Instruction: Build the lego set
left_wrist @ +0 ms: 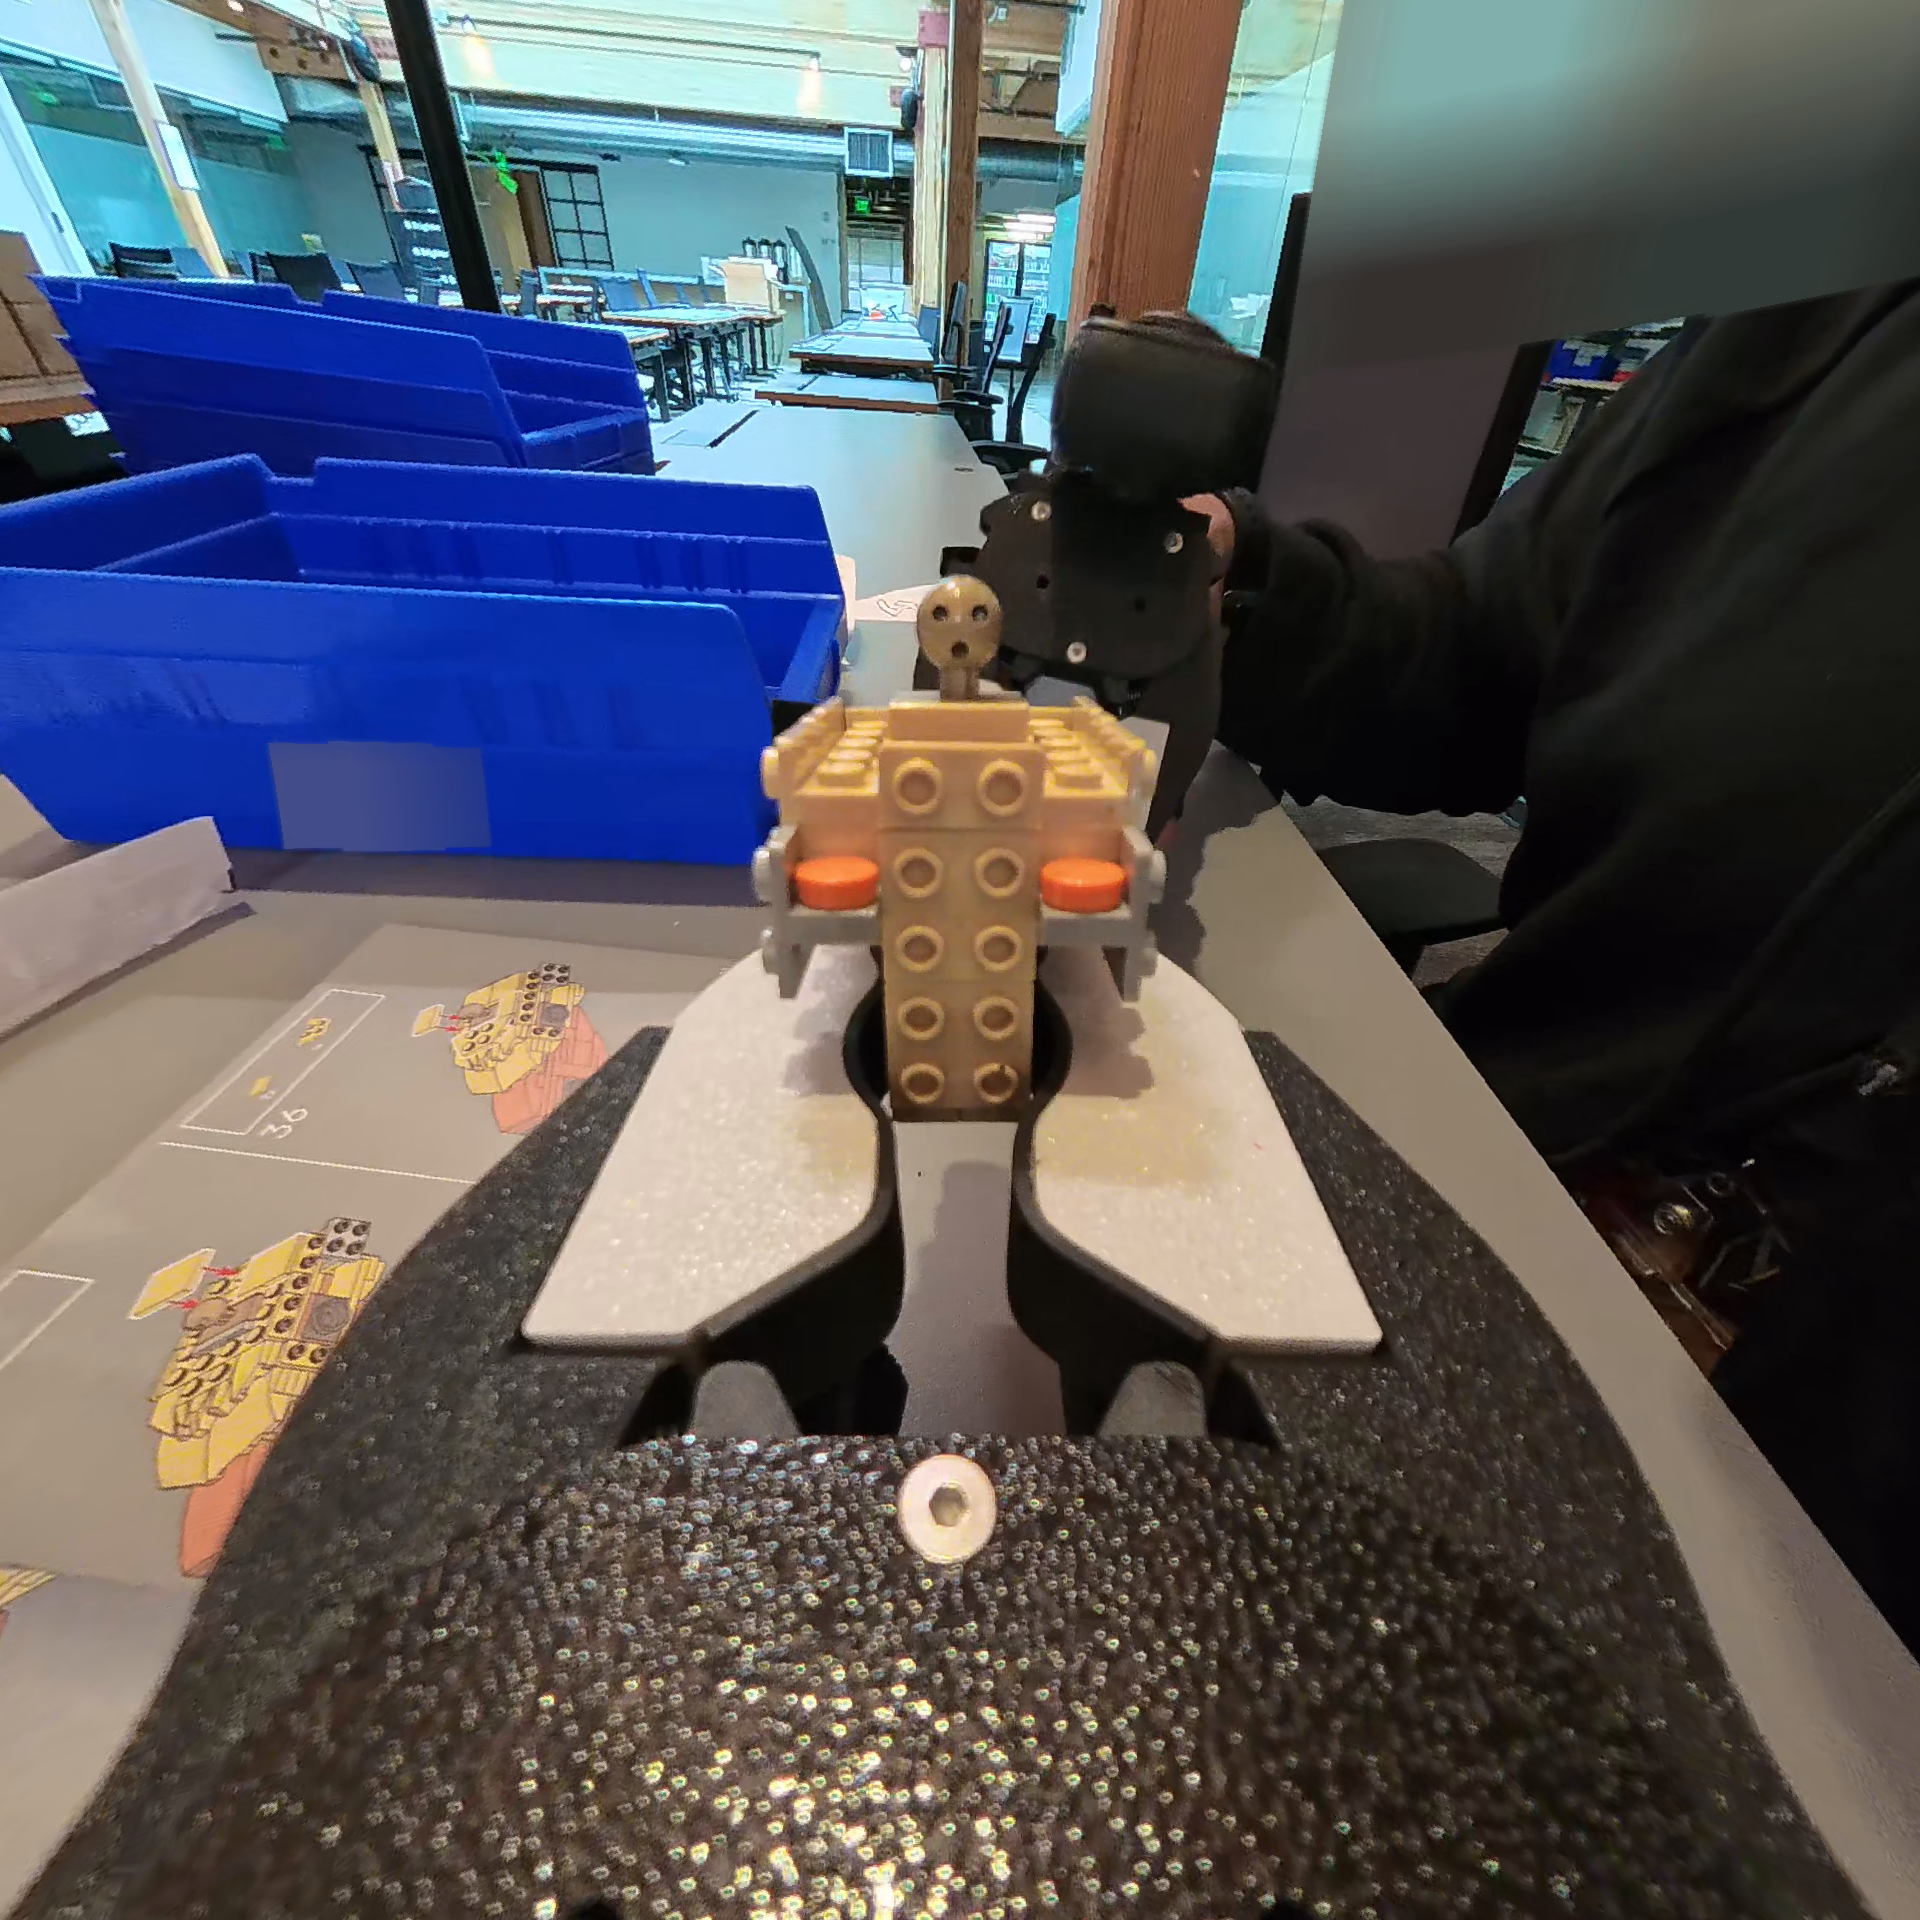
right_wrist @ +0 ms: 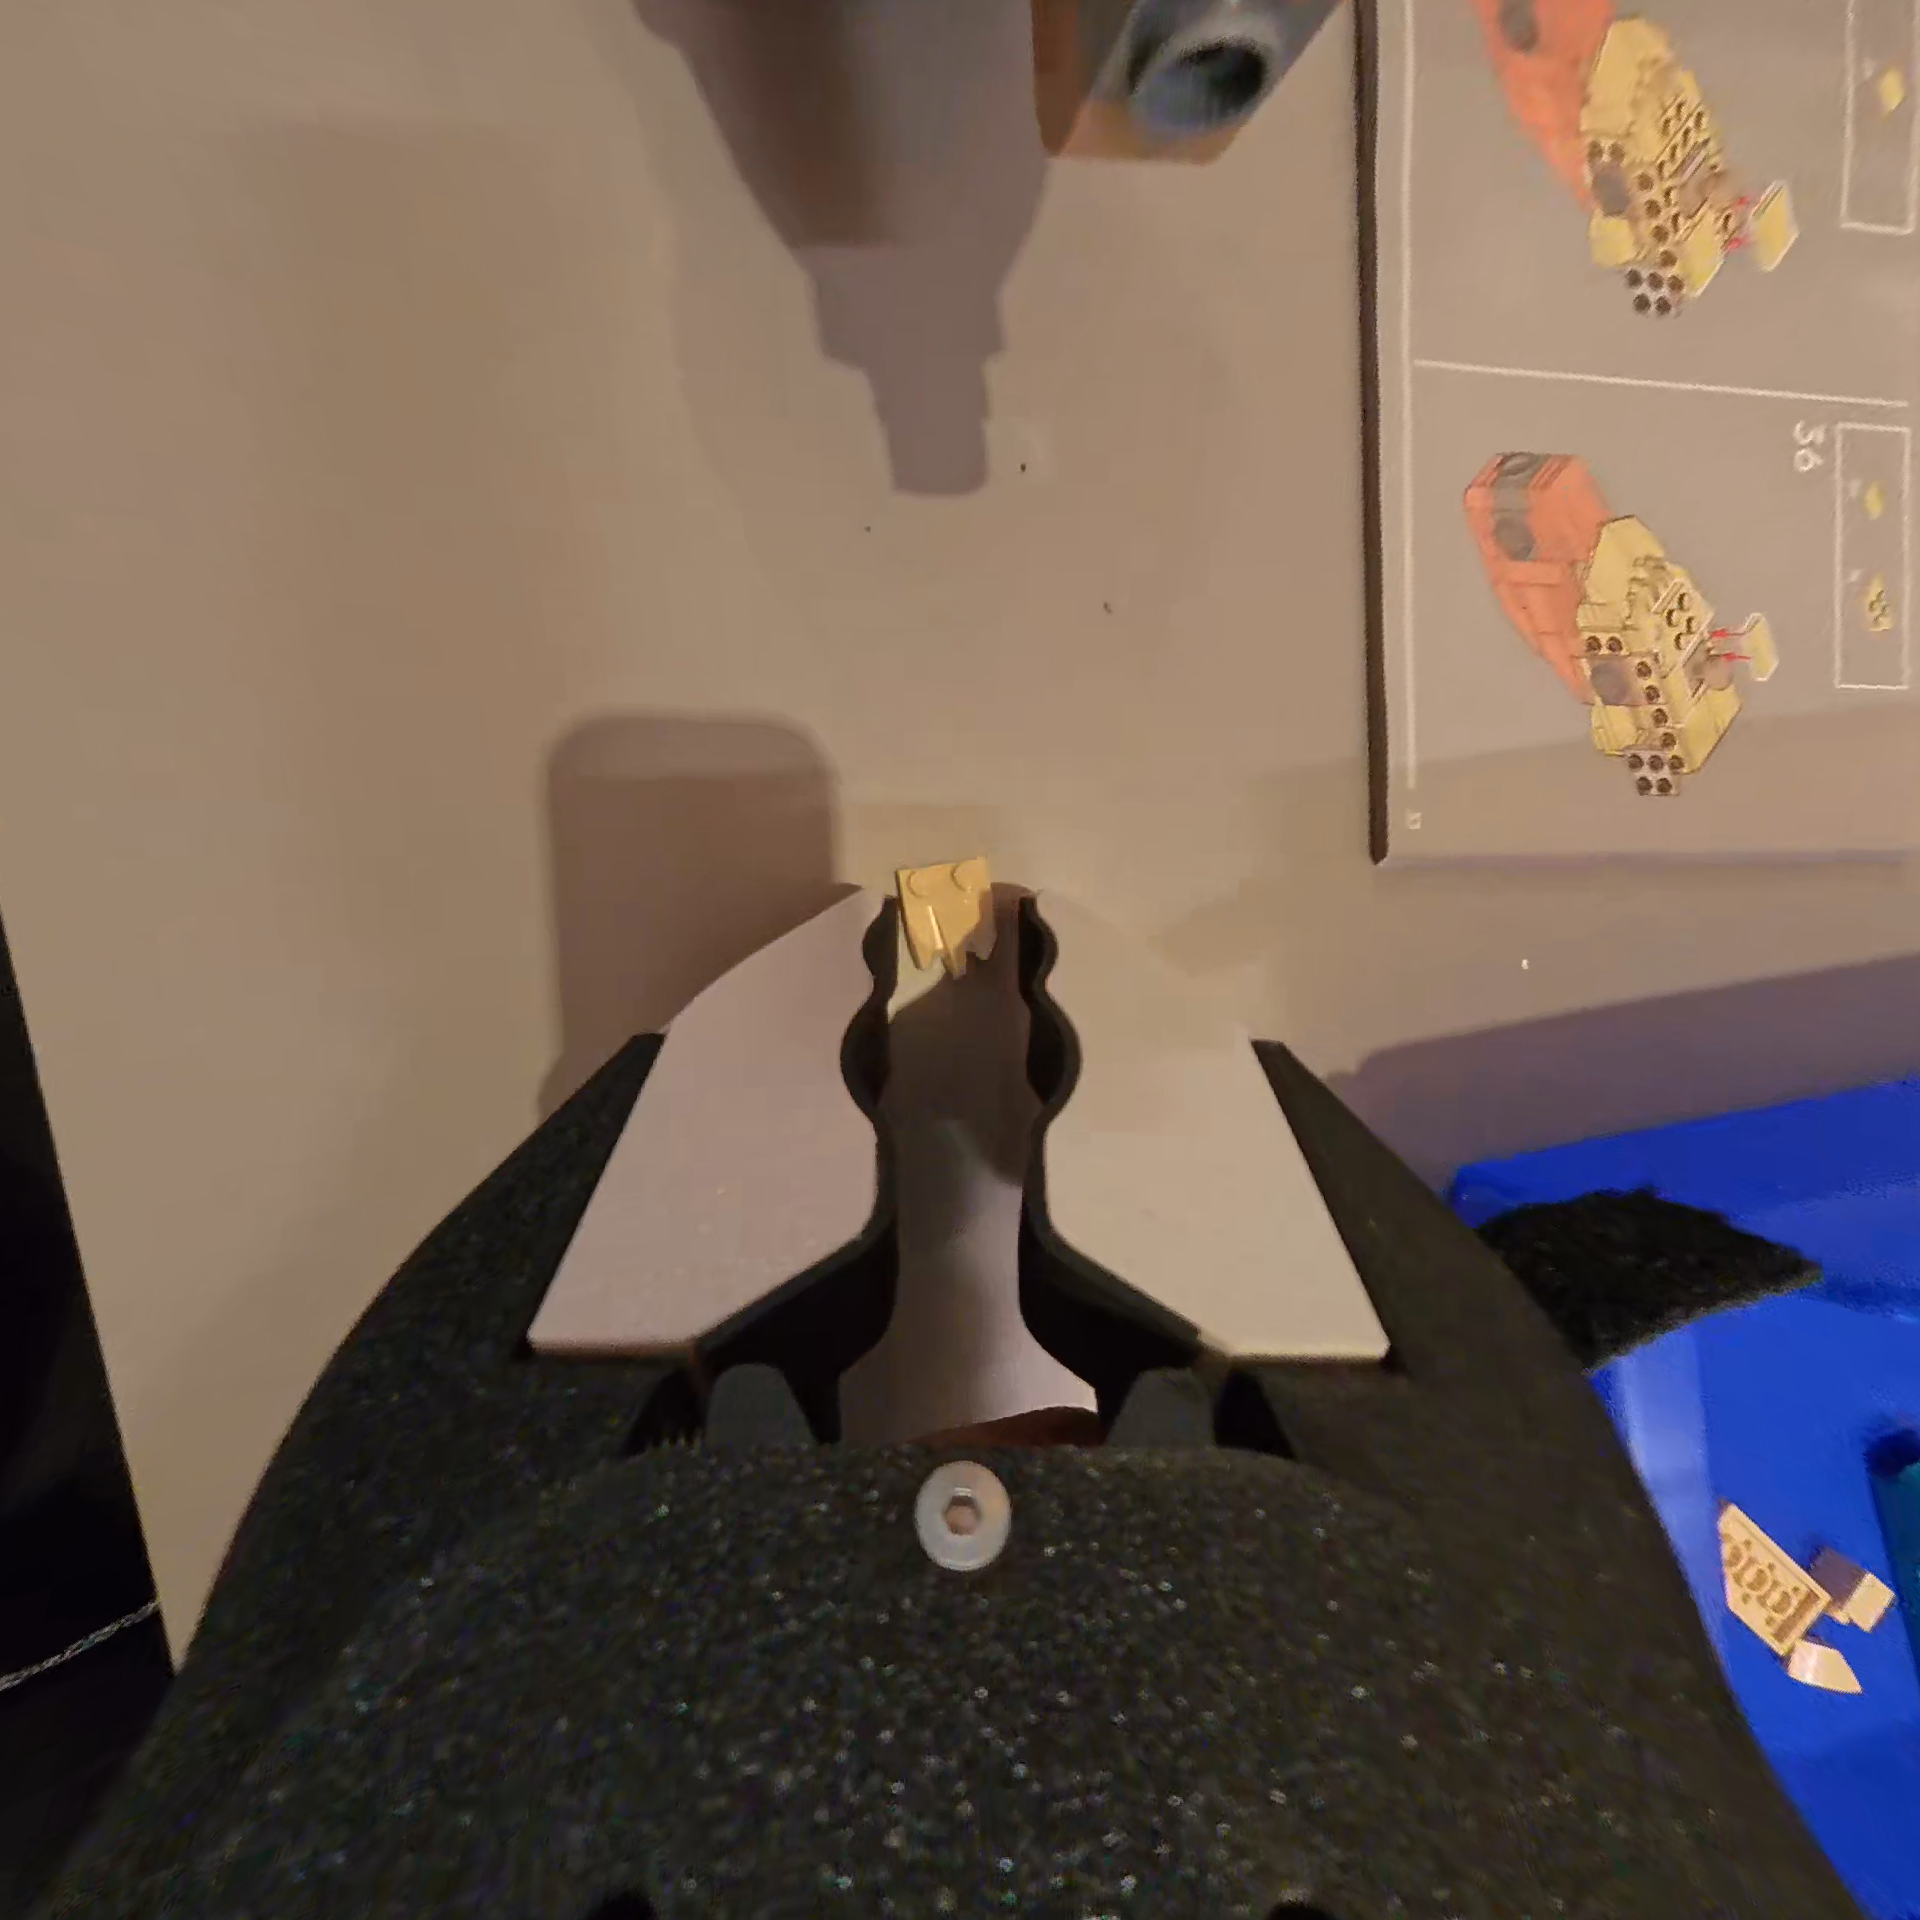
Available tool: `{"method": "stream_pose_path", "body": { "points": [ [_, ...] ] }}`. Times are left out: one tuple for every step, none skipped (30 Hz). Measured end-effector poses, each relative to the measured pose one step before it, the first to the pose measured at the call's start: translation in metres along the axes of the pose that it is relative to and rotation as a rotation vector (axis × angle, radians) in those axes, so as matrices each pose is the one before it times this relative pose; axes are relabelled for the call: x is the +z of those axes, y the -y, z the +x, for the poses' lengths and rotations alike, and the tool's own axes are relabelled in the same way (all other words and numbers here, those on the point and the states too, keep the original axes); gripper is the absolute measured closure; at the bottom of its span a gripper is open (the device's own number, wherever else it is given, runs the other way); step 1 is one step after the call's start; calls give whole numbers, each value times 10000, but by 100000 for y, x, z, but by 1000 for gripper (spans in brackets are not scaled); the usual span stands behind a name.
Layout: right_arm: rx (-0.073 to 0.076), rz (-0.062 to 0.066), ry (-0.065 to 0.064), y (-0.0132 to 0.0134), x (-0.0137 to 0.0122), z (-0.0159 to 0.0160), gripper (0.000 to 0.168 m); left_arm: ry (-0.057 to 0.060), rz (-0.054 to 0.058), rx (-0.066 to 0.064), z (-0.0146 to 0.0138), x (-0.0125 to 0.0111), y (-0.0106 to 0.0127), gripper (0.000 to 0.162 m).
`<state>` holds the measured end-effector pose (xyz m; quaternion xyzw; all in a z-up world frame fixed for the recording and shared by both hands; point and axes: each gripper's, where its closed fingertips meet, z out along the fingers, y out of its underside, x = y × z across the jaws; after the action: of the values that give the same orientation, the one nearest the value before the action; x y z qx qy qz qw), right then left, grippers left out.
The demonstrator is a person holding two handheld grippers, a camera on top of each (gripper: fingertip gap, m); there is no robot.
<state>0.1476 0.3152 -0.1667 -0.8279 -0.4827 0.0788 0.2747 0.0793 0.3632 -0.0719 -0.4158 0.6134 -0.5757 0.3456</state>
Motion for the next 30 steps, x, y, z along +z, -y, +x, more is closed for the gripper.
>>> {"method": "stream_pose_path", "body": {
  "points": [
    [-24,-24,71,45,43,-149,149,14,17,3,-12,-28,18,144],
    [-60,-40,20,39,42,-125,152,13,26,1,-9,-23,39,144],
    [-57,-68,-53,27,0,-34,152,5,36,16,2,-42,40,144],
    [-45,-97,-51,-12,-11,-36,152,4,46,43,47,-51,58,144],
    [-66,-81,6,15,-4,-132,152,13,58,68,57,-58,71,144],
    [-56,-47,25,70,12,-174,152,21,65,88,63,-72,79,144],
    [-43,-26,-16,109,37,-105,152,48,88,122,30,-66,110,144],
    [-22,12,-85,166,83,-4,152,90,131,170,2,-76,168,144],
    [30,26,-140,182,103,95,153,88,151,183,21,-74,190,144],
    [46,44,-193,213,64,229,153,96,157,163,-12,-65,194,144],
    [72,205,-138,473,-48,215,153,111,156,150,-30,-81,188,144],
    [147,391,-47,797,-224,231,153,114,156,135,-43,-91,184,144],
    [184,494,-55,1043,-354,386,153,98,159,93,-48,-91,189,144],
    [197,503,-99,1141,-460,587,153,125,157,40,-137,-85,194,144],
    [133,462,-31,1166,-487,583,153,135,154,-14,-197,-66,186,144],
    [55,425,44,1159,-482,547,153,117,157,-52,-212,-64,188,144],
    [20,380,74,1123,-442,587,153,80,160,-58,-182,-68,184,144],
    [2,346,81,1074,-382,678,153,63,147,-44,-148,-79,173,144],
    [13,307,159,1016,-314,647,153,69,127,-39,-154,-80,149,144],
    [23,251,168,950,-259,701,153,90,104,-38,-170,-70,128,144],
    [16,194,103,936,-246,797,153,75,106,-26,-154,-57,122,144],
    [-6,152,161,934,-191,668,153,56,96,-11,-125,-47,118,144],
    [-30,144,242,955,-149,463,153,62,71,-4,-137,-32,83,144],
    [-68,118,199,973,-103,418,153,74,67,11,-159,-15,65,144],
    [-128,73,197,930,-19,268,153,83,68,23,-158,-17,78,144],
    [-171,41,213,862,73,104,153,64,77,31,-149,-14,81,144],
    [-155,54,118,792,166,92,153,73,81,46,-157,-28,89,144],
    [-115,-42,173,445,297,-92,153,66,86,64,-118,-32,110,144],
    [-164,-118,104,195,329,-90,153,58,91,71,-98,-48,103,144],
    [-129,-50,5,238,318,22,153,77,86,51,-117,-64,99,144]
  ]
}}
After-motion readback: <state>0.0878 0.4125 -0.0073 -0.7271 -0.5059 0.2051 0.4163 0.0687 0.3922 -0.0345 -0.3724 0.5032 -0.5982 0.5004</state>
